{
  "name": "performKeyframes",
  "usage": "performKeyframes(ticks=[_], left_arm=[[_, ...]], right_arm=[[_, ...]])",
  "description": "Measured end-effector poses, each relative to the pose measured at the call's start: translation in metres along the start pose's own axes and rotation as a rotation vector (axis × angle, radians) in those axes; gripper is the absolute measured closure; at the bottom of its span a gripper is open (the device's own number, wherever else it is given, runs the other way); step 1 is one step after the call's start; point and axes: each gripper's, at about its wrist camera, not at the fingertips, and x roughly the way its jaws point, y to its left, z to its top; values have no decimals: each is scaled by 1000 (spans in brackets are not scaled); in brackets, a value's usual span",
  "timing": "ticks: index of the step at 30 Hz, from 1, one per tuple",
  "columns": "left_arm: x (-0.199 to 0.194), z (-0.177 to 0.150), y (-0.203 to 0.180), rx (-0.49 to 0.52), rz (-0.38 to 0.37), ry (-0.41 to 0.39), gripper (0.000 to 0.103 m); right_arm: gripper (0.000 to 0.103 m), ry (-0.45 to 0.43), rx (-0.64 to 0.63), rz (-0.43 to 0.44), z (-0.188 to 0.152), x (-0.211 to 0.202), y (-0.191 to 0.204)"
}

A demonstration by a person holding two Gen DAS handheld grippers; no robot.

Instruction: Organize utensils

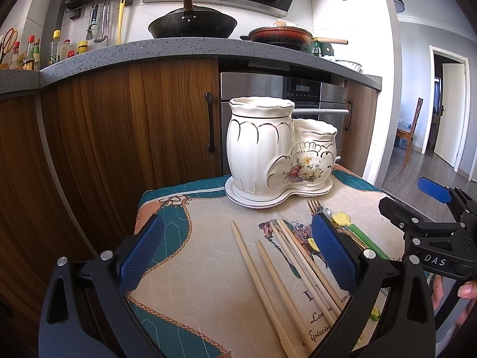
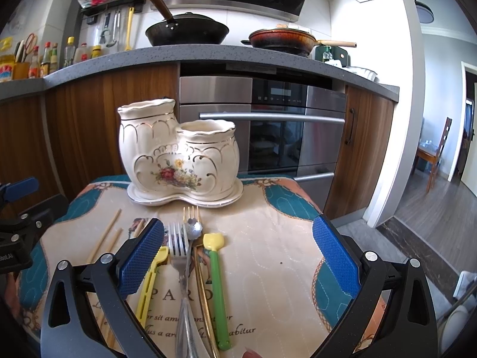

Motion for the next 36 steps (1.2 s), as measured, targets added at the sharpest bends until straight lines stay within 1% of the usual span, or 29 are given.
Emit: performKeyframes(ticks=[36], left_arm=[[1, 0, -1, 2, 1, 3, 5]], right_arm=[[4, 7, -16, 0, -3, 4, 3]])
